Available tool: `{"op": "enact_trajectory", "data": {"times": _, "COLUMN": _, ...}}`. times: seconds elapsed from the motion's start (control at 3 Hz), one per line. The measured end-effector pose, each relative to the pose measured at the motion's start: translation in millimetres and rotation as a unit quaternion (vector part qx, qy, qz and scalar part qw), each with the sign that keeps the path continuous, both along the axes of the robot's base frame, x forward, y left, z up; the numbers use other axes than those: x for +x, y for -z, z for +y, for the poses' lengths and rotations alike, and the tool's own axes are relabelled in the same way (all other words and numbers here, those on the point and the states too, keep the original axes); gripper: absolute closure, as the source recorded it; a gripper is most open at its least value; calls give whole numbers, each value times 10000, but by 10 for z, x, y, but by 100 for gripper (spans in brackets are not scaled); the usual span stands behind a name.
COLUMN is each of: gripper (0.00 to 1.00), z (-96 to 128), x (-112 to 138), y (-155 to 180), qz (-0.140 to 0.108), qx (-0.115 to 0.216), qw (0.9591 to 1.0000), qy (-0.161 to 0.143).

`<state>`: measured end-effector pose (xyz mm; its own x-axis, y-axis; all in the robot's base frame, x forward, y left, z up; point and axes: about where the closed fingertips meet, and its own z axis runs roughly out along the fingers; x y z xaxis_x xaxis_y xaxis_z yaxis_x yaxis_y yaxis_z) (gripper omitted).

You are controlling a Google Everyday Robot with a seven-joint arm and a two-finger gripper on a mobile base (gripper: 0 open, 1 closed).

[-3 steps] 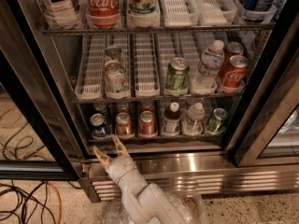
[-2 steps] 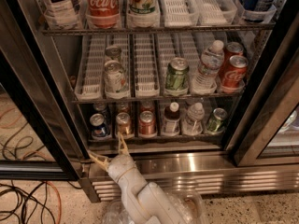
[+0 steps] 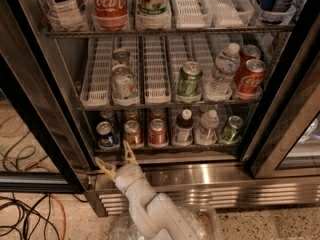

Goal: Pick pepsi can from bottom shelf of fridge

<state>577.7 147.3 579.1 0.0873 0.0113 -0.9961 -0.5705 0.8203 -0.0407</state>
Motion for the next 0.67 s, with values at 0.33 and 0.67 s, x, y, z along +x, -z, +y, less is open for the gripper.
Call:
{"op": "enact_trajectory", "data": {"times": 0.33, "gripper": 34, "z": 26, "x": 144, "y": -48, "qz": -47, "qx": 50, "qw": 10000, "qy": 29}}
{"op": "enact_trajectory", "data": {"times": 0.67, "gripper": 34, "z": 28, "x": 237, "y": -89, "qz": -83, "qx": 83, "qw": 9999, "qy": 57}}
